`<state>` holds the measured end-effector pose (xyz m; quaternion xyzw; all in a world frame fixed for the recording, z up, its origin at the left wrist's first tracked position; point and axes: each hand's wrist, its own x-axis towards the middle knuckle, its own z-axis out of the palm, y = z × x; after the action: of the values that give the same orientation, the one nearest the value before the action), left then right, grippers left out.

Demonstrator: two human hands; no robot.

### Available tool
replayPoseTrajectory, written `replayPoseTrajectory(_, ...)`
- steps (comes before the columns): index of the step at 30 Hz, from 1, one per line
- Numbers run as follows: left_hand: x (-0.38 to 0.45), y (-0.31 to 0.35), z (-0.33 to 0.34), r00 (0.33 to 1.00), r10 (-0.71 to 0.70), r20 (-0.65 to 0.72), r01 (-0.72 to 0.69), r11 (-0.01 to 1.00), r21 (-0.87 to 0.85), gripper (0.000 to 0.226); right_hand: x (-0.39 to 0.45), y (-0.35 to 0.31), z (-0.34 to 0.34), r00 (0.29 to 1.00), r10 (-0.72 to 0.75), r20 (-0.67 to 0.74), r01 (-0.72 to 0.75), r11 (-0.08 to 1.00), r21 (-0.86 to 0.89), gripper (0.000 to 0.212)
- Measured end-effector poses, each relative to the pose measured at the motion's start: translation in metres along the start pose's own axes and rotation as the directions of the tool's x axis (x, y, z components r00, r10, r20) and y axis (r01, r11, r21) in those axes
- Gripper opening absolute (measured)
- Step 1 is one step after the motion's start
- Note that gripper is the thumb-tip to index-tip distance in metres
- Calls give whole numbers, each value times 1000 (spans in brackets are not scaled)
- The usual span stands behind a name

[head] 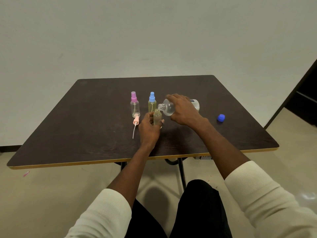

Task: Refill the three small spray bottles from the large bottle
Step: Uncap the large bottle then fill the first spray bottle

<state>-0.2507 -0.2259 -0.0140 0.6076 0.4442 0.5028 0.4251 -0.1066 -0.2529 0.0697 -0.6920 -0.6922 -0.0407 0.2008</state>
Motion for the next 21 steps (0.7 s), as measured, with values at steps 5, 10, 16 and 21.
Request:
replayPoseTrajectory(5, 1, -1, 0, 1000, 2, 2, -2, 1000, -5, 34, -5, 4, 14, 990, 109, -95, -82, 965, 250, 75)
replayPoseTrajectory(10, 1, -1, 1, 1000, -5, 6, 5, 1000, -5, 32, -13, 1, 16, 918, 335, -213, -162, 806, 569, 57)
replayPoseTrajectory(16, 0, -1, 0, 1000, -5, 11, 5, 1000, 8, 36, -20, 6, 18, 843, 495, -213, -193, 646, 738, 54)
replayPoseTrajectory(21, 0, 1, 1, 1000, -8, 5, 8, 1000, 16, 33, -21, 14, 28, 809, 553, -198, -185, 560, 808, 59)
